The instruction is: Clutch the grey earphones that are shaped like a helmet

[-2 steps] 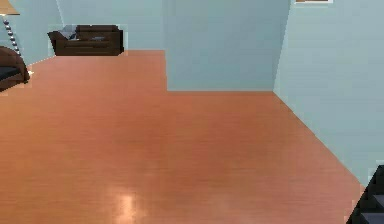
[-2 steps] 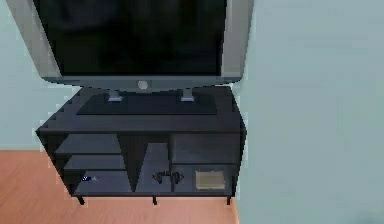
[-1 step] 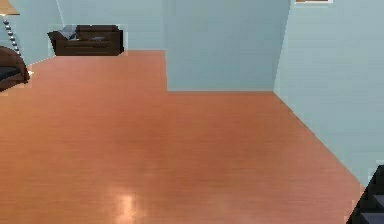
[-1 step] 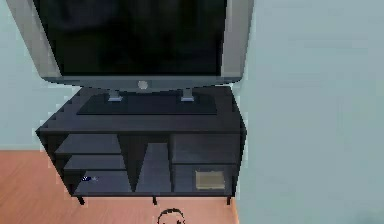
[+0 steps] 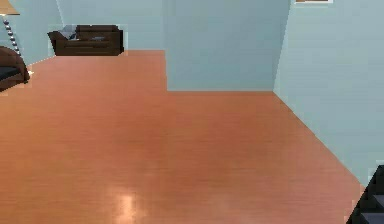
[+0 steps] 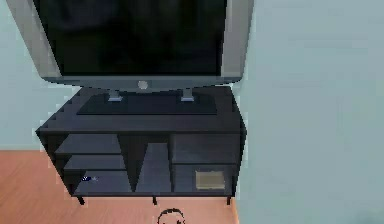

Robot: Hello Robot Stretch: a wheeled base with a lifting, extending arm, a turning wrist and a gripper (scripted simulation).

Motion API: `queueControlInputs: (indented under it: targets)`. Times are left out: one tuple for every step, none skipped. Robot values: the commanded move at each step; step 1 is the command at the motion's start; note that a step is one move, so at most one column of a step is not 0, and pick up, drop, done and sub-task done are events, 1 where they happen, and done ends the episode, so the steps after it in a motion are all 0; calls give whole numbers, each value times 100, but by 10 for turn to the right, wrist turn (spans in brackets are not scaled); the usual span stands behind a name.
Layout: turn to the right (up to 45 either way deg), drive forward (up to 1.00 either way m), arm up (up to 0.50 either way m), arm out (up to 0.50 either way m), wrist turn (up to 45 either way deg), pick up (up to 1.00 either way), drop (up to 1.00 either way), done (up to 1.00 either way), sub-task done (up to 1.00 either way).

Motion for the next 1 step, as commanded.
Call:
queueControlInputs:
  targets:
    - [0,0,0,46,0,0,0,0,0]
